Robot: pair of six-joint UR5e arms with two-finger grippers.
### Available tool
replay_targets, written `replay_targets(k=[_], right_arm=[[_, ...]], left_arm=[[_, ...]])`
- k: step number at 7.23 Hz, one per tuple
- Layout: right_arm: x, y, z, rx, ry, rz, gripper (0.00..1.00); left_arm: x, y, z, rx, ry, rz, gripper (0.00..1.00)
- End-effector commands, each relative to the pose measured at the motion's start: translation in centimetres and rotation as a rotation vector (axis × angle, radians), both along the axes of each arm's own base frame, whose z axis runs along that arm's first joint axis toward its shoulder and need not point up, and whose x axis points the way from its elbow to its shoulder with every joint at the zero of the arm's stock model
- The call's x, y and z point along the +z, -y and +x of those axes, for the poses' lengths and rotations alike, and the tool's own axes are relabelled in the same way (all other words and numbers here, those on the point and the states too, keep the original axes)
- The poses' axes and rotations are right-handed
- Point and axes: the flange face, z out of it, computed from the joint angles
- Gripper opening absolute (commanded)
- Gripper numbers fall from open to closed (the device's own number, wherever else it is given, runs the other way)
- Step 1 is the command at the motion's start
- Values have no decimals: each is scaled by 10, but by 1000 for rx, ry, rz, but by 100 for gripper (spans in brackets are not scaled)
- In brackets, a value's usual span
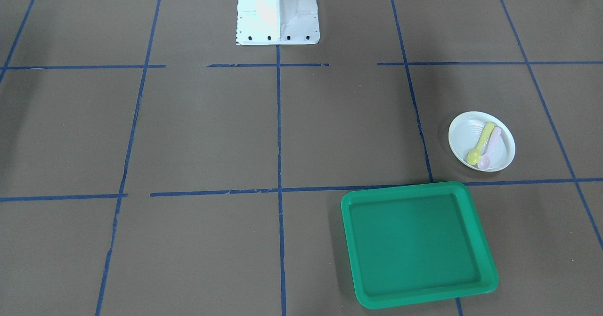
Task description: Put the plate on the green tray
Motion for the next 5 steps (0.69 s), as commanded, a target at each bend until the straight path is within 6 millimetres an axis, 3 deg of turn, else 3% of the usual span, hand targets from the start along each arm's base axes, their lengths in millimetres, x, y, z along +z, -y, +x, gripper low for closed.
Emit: replay_targets(k=[1, 2, 5], right_arm=[[0, 0, 0, 0, 0, 0, 100], [-1, 0, 0, 0, 0, 3, 100], [0, 0, 0, 0, 0, 2, 100]], left_arm=[[-17, 15, 44, -56, -61, -115, 100], [-24, 15, 90, 27, -71, -5, 100], [0, 12, 161, 58, -47, -28, 100]])
